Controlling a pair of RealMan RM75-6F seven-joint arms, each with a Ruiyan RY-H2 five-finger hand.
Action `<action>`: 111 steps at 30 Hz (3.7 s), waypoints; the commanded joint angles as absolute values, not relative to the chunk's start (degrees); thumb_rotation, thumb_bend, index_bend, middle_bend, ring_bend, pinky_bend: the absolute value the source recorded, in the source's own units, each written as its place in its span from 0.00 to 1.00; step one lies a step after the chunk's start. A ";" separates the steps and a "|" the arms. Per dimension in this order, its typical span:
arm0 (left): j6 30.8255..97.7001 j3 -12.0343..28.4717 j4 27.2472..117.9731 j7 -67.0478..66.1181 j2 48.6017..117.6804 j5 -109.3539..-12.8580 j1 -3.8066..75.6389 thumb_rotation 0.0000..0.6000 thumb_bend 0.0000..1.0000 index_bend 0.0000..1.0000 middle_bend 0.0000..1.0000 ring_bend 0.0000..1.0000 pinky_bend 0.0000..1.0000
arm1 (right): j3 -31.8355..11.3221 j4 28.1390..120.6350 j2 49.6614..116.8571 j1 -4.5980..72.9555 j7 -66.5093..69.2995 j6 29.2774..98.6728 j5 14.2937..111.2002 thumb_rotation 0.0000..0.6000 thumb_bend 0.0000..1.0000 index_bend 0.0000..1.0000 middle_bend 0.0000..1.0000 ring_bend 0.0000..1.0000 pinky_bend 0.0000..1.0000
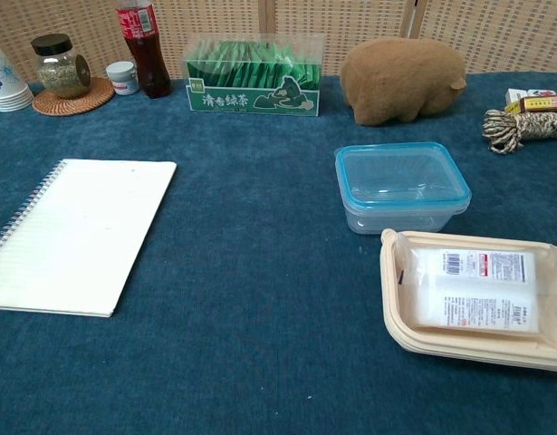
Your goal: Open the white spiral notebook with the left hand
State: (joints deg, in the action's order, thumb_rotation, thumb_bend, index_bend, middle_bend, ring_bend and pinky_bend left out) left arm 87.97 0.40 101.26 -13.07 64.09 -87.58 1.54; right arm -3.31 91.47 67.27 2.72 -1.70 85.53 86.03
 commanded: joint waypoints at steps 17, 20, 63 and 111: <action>80.21 -3.08 102.45 -16.98 66.19 -90.68 4.48 1.00 0.38 0.02 0.00 0.00 0.00 | -2.93 90.23 68.13 2.49 0.16 86.25 86.83 1.00 0.16 0.22 0.23 0.17 0.31; 76.87 -3.74 102.99 -18.67 67.60 -90.46 5.86 1.00 0.36 0.00 0.00 0.00 0.00 | -2.62 90.25 67.87 2.04 0.66 86.62 86.93 1.00 0.16 0.22 0.23 0.17 0.31; 64.71 -1.42 97.40 -38.56 85.81 -80.03 14.94 1.00 0.35 0.00 0.00 0.00 0.00 | -3.14 85.73 68.23 -0.02 5.91 88.23 85.32 1.00 0.16 0.22 0.23 0.17 0.31; 78.18 0.18 88.70 -30.85 91.10 -82.52 14.30 1.00 0.61 0.00 0.00 0.00 0.00 | -3.99 86.74 66.72 -3.95 7.29 95.37 87.14 1.00 0.16 0.21 0.23 0.17 0.31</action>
State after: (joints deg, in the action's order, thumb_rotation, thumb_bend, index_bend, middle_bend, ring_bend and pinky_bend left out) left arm 77.12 0.25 89.01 -31.41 91.11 -82.05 15.02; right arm -3.92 86.82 66.79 -3.84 7.17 95.25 87.06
